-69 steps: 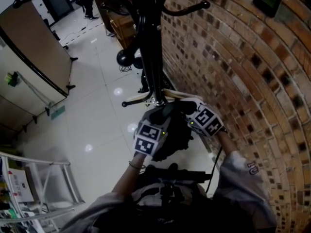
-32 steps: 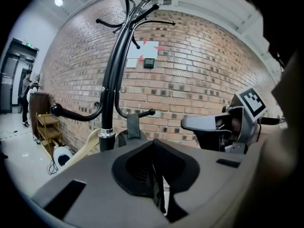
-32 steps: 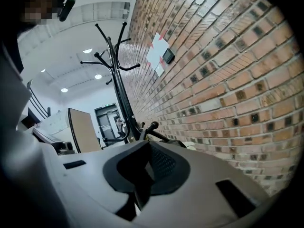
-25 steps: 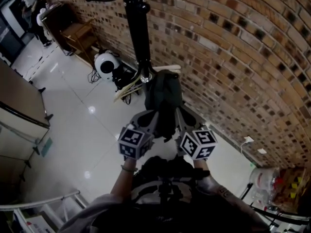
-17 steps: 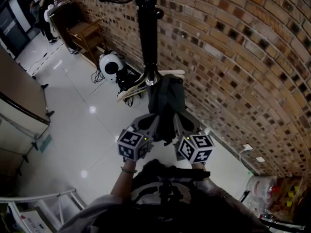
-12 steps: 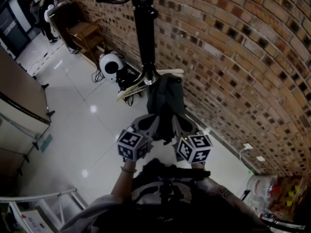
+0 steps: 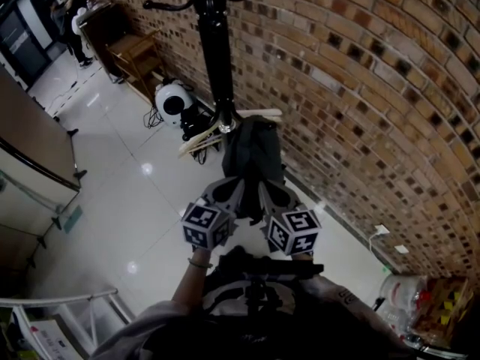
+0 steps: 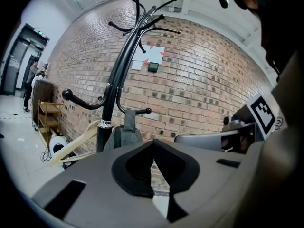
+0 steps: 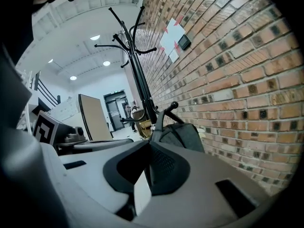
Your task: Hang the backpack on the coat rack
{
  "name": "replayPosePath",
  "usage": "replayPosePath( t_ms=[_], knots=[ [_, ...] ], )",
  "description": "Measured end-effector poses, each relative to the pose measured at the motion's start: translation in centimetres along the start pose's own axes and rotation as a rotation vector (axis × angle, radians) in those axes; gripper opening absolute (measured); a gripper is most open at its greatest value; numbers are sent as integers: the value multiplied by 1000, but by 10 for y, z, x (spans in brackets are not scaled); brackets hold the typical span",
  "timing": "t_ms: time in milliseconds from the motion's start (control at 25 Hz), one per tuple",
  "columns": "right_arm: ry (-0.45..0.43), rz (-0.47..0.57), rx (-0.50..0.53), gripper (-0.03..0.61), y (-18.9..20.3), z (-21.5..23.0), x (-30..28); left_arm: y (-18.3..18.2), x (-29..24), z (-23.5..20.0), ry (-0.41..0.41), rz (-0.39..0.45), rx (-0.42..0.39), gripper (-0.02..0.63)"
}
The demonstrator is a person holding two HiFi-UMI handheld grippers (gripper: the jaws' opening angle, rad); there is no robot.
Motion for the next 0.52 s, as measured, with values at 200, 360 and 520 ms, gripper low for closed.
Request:
replayPosePath(
  t_ms=[200,360,520],
  knots=[
    [-17,0,1,8,0,2,3,2,-3,6,-16,-10,-13,0],
    [-21,-6,-11,8,4,5,5,6,-7,13,-39,-37,-72,0],
    [-6,-4,-42,8,2,5,10,9,-10,20,-34,-52,-73,-2]
  ],
)
Point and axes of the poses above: the fingertips, and each gripper's own axes: x backward along the fingers, z to its right, y out of its underside, the point moved 10 cm from there along x, backward along the fingers, and after that the axes turned 13 degrees about -y, right-handed, at the moved point
